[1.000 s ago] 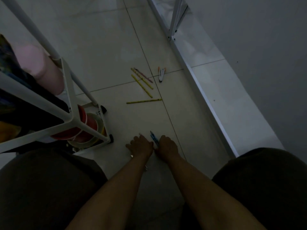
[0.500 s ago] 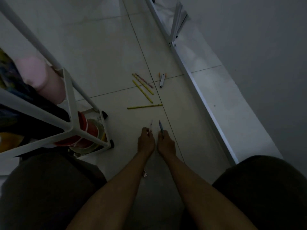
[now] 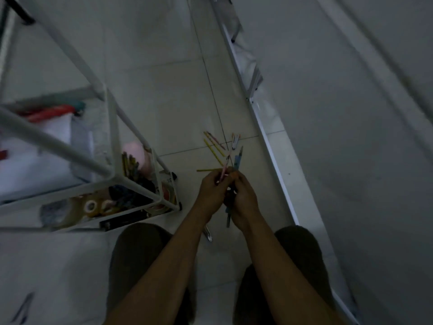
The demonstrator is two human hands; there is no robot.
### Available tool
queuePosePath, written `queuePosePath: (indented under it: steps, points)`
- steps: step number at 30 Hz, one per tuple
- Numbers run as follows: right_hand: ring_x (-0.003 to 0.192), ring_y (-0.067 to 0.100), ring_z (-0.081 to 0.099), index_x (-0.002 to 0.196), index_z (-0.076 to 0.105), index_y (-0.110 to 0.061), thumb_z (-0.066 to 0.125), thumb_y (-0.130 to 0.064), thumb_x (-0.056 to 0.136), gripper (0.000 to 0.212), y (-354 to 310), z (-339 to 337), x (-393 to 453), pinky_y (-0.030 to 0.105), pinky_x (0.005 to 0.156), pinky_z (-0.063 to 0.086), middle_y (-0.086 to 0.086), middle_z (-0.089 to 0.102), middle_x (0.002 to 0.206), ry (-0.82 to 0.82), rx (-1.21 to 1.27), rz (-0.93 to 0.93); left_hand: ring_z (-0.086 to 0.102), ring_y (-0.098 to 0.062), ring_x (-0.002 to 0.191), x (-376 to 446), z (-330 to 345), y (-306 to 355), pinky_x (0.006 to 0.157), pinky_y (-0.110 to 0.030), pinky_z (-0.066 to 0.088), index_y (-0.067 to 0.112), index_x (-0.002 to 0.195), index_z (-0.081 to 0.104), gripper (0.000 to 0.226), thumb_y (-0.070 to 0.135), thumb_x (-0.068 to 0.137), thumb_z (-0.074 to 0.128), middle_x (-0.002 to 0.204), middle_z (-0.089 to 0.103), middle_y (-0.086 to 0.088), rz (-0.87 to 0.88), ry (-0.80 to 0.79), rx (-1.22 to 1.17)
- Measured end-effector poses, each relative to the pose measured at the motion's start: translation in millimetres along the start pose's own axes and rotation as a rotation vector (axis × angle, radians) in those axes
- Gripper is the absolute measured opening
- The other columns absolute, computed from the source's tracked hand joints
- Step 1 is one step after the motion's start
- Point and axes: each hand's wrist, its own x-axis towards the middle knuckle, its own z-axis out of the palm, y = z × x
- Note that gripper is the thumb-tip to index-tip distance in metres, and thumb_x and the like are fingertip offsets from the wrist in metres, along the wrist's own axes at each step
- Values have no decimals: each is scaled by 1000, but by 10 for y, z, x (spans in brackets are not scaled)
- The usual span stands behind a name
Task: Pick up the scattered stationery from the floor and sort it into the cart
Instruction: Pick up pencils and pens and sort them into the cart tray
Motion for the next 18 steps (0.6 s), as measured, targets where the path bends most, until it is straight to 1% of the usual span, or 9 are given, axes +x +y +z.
queuePosePath:
  steps: [2,5,7,9,11,13,14,16,18]
  points:
    - [108,21,63,125,60,-16,41,-26,103,31,-330,151,-359,35,87,54,6,65,119,-27,72,-8,59,5,83,-289,-34,436,62,-4,47,11,119,62,26,22,97,53,95,63,7,17,13,-8]
    - [109,18,63,124,60,-17,41,-25,103,30,-782,400,-856,36,93,52,5,65,120,-64,111,-4,58,2,73,-650,-78,1027,58,-4,47,7,116,64,27,23,100,48,88,62,1,17,69,28]
    - [111,21,62,130,57,-13,41,-23,103,33,-1073,548,-1177,36,93,52,8,64,123,-76,110,4,58,3,67,-883,-113,1394,56,-6,46,8,112,66,28,25,100,47,85,63,0,22,100,57]
    - [112,23,62,133,56,-13,43,-22,103,34,-1363,689,-1478,36,93,51,10,64,124,-89,108,9,60,1,67,-1111,-153,1752,56,-8,46,7,111,67,28,25,100,47,87,65,-3,16,117,59]
    - [111,22,63,129,59,-18,43,-22,102,32,-1640,833,-1767,36,92,51,8,66,122,-123,89,-2,63,-1,70,-1332,-185,2104,58,-10,49,7,112,66,27,24,100,48,96,67,-8,11,117,40]
    - [111,20,63,128,60,-23,41,-24,103,32,-1923,978,-2061,35,91,51,5,67,121,-155,70,-12,63,2,64,-1569,-218,2470,56,-11,50,9,112,65,25,23,99,49,97,67,-10,24,118,30]
    - [111,20,63,129,59,-23,41,-25,103,32,-2062,1049,-2205,35,92,51,4,67,121,-168,56,-16,62,2,60,-1687,-239,2657,54,-12,49,10,110,64,23,23,99,50,95,67,-11,33,124,29]
    - [111,21,63,129,60,-24,41,-24,102,32,-2320,1183,-2468,37,93,49,3,68,119,-192,16,-24,59,-8,60,-1895,-302,2992,51,-15,47,12,106,64,20,24,99,50,89,64,-16,40,134,30]
    - [110,23,63,130,59,-21,43,-21,102,33,-2558,1335,-2692,37,91,49,4,68,119,-193,-19,-31,55,-15,64,-2072,-378,3280,53,-19,46,13,102,65,18,24,99,50,84,61,-20,40,135,34]
